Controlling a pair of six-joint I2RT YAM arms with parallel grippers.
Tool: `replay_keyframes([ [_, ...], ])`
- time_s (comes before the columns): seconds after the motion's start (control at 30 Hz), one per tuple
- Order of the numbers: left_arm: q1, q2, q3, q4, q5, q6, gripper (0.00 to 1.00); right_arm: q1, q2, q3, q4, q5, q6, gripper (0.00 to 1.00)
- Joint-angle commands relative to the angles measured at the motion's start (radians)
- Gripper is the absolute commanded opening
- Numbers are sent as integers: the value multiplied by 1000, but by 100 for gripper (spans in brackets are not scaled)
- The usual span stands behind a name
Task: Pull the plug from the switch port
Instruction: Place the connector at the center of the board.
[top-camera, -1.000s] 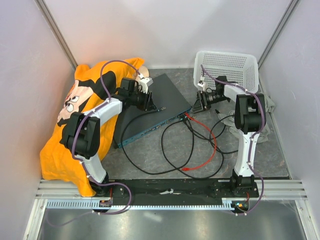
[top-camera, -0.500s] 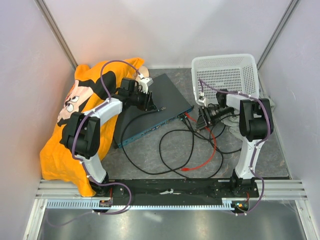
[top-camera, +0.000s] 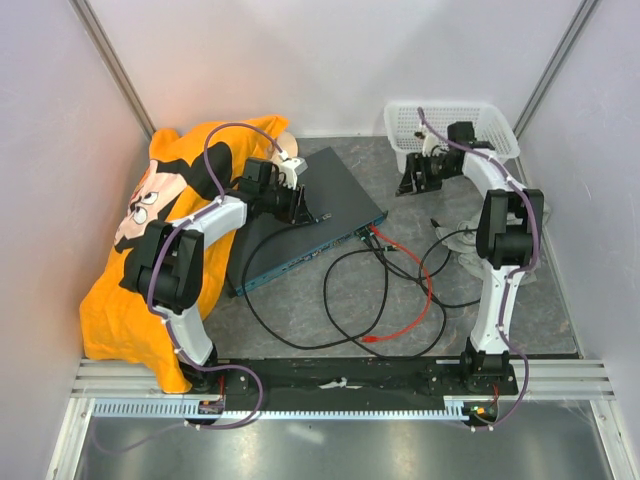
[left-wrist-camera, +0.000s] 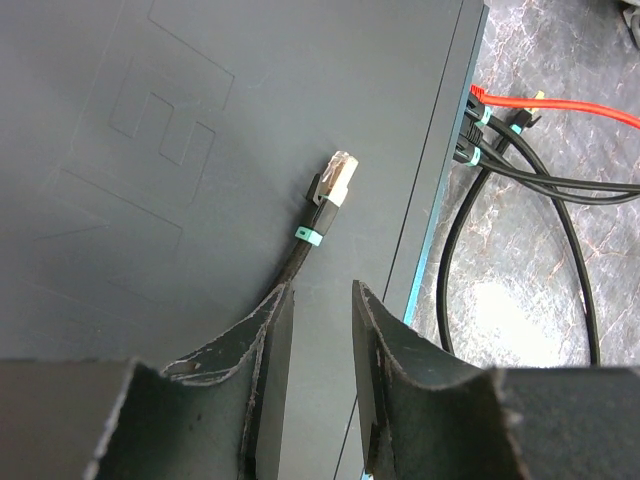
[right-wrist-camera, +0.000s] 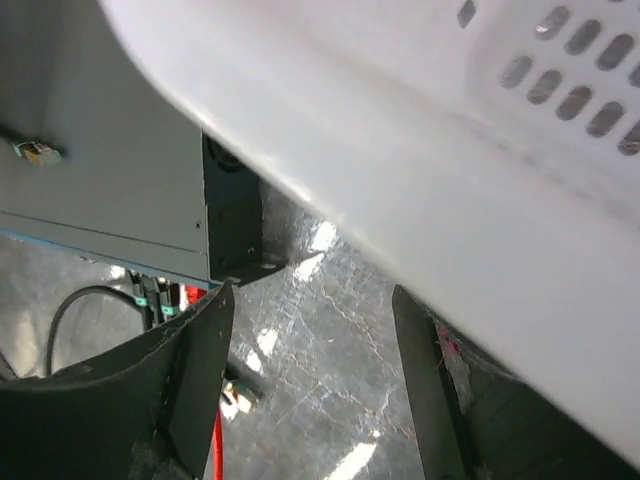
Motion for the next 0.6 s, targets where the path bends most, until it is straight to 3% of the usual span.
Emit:
replay_keyframes([
  [0.0,-2,2,10,13,-2,4,38,-70,70,181,108,67,49,73],
  [0.17,0,-6,5,-7,-4,31,38,30,-95,-124,76,-94,-67,72],
  [0.33,0,-6,2,-12,-8,33,37,70,-146,-346,122,-222,61,64],
  [0.5,0,-7,5,-41,-8,44,38,73,-80,-321,252,-214,160,59],
  [0.57,0,-9,7,-55,-10,55,38,70,-65,-313,313,-219,270,59],
])
